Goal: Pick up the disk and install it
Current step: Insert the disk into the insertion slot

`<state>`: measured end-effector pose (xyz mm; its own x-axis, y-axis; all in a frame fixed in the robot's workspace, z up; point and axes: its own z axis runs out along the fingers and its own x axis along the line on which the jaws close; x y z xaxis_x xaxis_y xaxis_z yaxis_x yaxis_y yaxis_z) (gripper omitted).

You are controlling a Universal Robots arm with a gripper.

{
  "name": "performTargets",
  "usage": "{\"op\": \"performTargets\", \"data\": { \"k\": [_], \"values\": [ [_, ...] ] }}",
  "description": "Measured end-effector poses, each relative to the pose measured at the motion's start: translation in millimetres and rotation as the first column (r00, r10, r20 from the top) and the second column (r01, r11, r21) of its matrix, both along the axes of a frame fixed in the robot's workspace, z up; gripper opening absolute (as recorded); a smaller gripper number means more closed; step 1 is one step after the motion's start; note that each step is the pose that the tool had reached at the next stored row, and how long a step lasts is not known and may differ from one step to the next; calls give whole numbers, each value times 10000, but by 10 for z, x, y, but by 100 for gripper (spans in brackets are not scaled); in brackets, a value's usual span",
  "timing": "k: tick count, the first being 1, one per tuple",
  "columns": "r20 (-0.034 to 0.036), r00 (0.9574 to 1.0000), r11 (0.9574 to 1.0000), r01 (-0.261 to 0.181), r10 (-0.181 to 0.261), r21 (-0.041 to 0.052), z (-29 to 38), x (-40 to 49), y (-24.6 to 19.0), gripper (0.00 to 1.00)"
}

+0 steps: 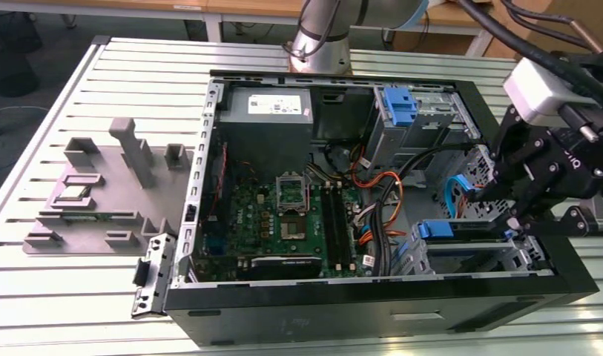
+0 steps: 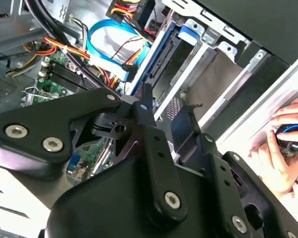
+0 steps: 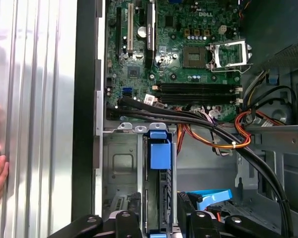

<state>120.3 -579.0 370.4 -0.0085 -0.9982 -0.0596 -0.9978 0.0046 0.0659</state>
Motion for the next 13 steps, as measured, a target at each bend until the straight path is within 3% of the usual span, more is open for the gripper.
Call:
{"op": "performTargets", "data": {
  "k": [3,6,13],
  "values": [
    [66,10000,10000,-21,21,1,-29,-14,40,42],
    [82,10000,10000,-29,29,1,-34,-16,69,42],
    [82,10000,10000,-27,27,7,-4,-18,70,42]
  ]
}}
